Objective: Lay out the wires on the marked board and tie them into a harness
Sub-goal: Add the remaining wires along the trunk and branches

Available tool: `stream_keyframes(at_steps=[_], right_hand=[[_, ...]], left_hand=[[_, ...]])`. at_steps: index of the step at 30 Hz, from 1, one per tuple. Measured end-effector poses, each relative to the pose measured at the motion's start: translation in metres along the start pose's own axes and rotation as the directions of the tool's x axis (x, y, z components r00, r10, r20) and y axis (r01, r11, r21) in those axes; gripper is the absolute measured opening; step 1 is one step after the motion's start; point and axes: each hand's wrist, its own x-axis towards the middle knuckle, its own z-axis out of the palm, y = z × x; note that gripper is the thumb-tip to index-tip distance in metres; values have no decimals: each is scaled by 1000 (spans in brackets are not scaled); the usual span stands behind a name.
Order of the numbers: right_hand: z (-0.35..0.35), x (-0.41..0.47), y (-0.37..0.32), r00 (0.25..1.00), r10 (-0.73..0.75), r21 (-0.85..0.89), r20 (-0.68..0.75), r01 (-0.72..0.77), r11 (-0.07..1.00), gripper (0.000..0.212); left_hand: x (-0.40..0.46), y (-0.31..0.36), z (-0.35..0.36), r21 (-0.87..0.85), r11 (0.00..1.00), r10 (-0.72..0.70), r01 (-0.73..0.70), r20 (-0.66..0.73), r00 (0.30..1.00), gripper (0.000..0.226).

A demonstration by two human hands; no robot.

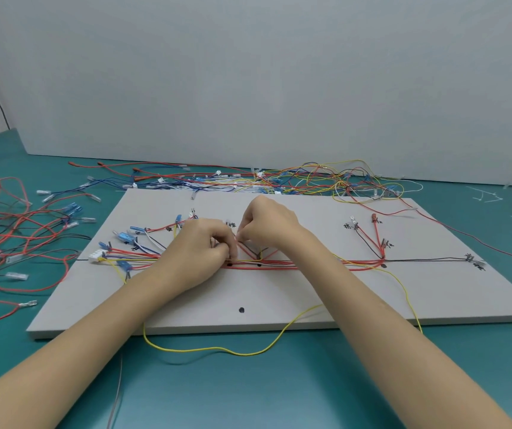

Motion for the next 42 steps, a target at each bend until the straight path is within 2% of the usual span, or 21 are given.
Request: stream_keyframes(at_steps=[3,6,10,14,18,25,32,37,42], right_hand=[[-1,-4,-3,1000,-18,-31,7,18,999,19],[-1,-13,-8,995,-98,-142,-16,95,985,21],[-4,-26,-17,974,-227,-315,-10,212,925,10],[-5,-34,-26,971,-238,-391,30,231,891,25],[2,-41,-31,968,-252,-445,18,233,864,28],[11,-54,-35,971,-238,-459,-22,202,865,25],[13,-66,-30,953,-298,-465,-54,240,852,26],[18,-76,-27,943,-323,-466,-84,249,849,28],[23,-85,-23,951,-299,-435,-81,236,869,29]], left_hand=[[2,-2,-2,34,999,-3,6,-100,995,39],[4,-5,-3,55,998,3,6,-147,989,33],[3,-6,0,144,987,89,-69,-138,986,31],[2,-8,3,178,980,109,-88,-114,987,30],[4,-10,2,184,980,95,-72,-120,988,23],[4,-11,4,203,976,83,-75,-34,996,14],[3,-8,4,201,977,80,-77,-9,997,22],[1,-4,4,195,977,77,-88,64,995,44],[-1,-5,7,249,961,90,-120,126,988,37]])
